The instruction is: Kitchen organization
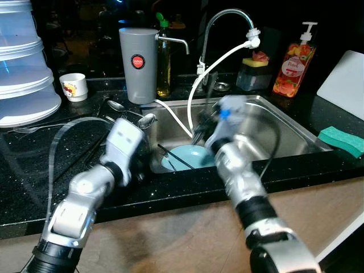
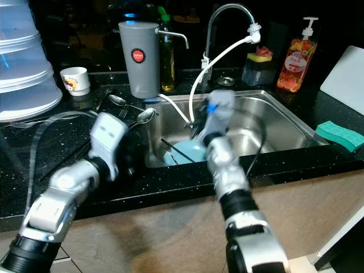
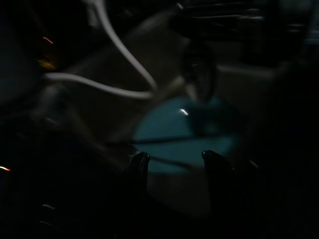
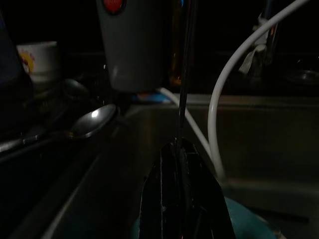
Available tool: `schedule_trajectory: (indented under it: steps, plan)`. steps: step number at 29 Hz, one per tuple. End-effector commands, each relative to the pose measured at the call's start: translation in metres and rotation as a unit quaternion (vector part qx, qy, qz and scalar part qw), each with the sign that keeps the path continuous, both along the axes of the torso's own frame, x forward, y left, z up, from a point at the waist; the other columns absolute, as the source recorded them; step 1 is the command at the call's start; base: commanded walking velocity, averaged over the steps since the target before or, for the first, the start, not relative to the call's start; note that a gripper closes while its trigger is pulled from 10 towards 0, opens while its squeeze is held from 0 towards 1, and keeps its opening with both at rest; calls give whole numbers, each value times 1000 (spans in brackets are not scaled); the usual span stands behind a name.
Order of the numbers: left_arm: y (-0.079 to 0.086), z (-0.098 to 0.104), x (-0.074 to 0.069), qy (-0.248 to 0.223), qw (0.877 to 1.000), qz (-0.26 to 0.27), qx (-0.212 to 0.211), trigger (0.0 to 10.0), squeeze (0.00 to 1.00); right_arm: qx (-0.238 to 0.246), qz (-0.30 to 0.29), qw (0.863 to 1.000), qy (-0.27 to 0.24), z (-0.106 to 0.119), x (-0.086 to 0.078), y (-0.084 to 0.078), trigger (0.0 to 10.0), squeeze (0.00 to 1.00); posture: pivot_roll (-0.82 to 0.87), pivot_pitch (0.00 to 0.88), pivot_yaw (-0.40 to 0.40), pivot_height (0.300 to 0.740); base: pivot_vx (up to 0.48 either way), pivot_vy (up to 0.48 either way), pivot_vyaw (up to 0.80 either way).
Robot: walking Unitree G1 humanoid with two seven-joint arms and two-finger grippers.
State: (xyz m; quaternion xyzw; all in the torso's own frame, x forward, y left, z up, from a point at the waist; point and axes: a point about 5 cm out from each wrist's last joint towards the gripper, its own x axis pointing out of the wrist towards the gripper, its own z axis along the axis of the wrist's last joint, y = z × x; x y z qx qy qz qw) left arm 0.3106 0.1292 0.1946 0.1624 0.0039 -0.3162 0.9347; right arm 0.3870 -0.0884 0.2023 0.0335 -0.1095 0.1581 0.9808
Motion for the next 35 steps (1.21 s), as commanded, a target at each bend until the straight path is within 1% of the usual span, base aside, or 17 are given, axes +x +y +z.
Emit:
schedule_trajectory:
  steps: [1,4,6,8,12,14,15,16,17,18,19,20,21,31,32,33,35]
  plan:
    - [0,-2,-4,12,1000,-15,25,10000,0,-18,6,1000,-18,0,-2,3,2980,0,30,17,-8,740,0,0,0]
    - [-1,-2,-4,13,999,-15,31,10000,0,-25,9,1000,-17,-4,-3,5,3529,0,31,15,-8,740,0,0,0]
    - [1,-1,0,17,999,5,33,10000,0,-36,15,999,-14,-12,-4,8,4902,0,30,12,-7,740,0,0,0]
    - [1,-1,0,17,999,5,33,10000,0,-36,15,999,-14,-12,-4,8,4902,0,30,12,-7,740,0,0,0]
    - [5,5,4,24,999,36,19,10000,0,-44,17,999,-9,-22,-6,5,9608,0,25,0,-3,740,0,0,0]
    - [4,6,4,26,999,35,13,10000,0,-44,23,999,-2,-25,-7,5,10000,106,25,0,-3,740,0,0,0]
    - [4,6,4,26,999,35,11,10000,0,-45,24,999,0,-26,-7,5,10000,839,24,0,-1,740,0,0,0]
    - [4,6,4,26,999,35,11,10000,0,-45,24,999,0,-26,-7,5,10000,839,24,0,-1,740,0,0,0]
    - [4,6,4,25,999,34,11,10000,0,-47,27,999,3,-27,-7,6,10000,1000,24,0,-1,740,0,0,0]
    - [4,6,4,25,999,34,11,10000,0,-47,27,999,3,-27,-7,6,10000,1000,24,0,-1,740,0,0,0]
    - [5,10,6,18,999,47,7,10000,0,-59,28,998,16,-32,-7,8,10000,204,26,0,-3,740,0,0,0]
    - [7,11,7,16,998,53,4,10000,0,-62,28,997,20,-33,-6,8,10000,204,26,0,-3,740,0,0,0]
    - [8,13,8,13,998,61,2,10000,0,-62,27,998,20,-32,-6,8,10000,0,28,0,-4,740,0,0,0]
    - [41,40,29,-31,982,184,-5,10000,0,-14,12,1000,0,-10,0,-1,10000,0,35,3,-16,740,0,0,0]
    - [47,42,32,-32,979,201,-6,10000,710,-10,16,1000,0,-8,0,-1,10000,0,35,3,-16,740,0,0,0]
    - [58,43,38,-28,974,226,-5,10000,1000,-6,32,999,0,-4,-1,2,10000,0,36,4,-20,740,0,0,0]
    - [74,42,45,-11,964,267,-1,10000,1000,-16,68,998,-4,1,-4,11,10000,0,36,4,-20,740,0,0,0]
